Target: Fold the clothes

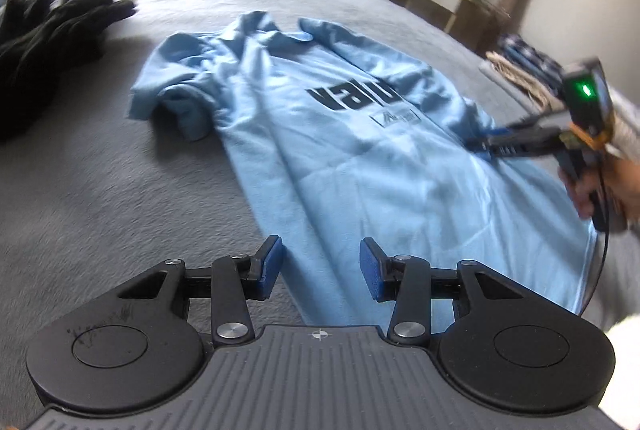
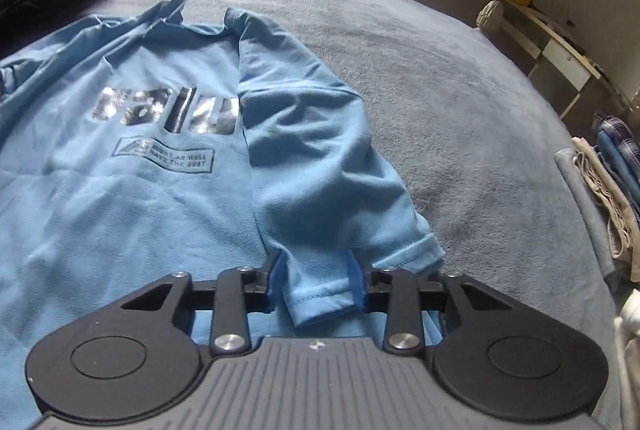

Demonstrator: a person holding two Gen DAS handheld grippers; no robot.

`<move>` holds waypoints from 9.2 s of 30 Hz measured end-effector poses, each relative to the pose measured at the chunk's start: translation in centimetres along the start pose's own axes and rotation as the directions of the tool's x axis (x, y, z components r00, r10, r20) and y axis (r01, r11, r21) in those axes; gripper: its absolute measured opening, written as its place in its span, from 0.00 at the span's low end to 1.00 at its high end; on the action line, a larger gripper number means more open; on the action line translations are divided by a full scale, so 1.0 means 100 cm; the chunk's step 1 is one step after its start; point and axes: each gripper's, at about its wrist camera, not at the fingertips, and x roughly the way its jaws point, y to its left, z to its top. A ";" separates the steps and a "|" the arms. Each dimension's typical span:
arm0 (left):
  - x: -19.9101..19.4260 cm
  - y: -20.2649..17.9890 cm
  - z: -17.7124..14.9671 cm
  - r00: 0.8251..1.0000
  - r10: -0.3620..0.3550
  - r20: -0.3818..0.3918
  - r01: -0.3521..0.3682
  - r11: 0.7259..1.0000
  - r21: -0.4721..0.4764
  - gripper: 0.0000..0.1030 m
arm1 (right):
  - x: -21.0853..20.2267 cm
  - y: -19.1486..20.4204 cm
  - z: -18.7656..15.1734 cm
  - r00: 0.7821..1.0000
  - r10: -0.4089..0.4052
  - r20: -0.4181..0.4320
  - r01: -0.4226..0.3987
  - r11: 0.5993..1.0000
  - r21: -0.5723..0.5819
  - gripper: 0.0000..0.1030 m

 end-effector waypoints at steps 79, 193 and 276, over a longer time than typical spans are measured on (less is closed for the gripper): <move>0.020 -0.026 -0.014 1.000 0.026 0.013 -0.028 0.964 0.263 0.45 | 0.117 -0.245 0.050 0.991 0.133 0.021 -0.108 0.693 0.713 0.46; -0.053 -0.053 -0.109 0.844 -0.517 -0.144 0.521 0.853 -0.006 0.33 | -0.154 0.094 -0.142 0.793 0.588 -0.158 -0.517 0.788 0.334 0.17; -0.040 -0.011 -0.100 0.888 -0.379 -0.260 0.311 0.912 -0.266 0.30 | -0.102 -0.199 -0.240 0.993 0.103 0.056 -0.083 0.283 0.955 0.45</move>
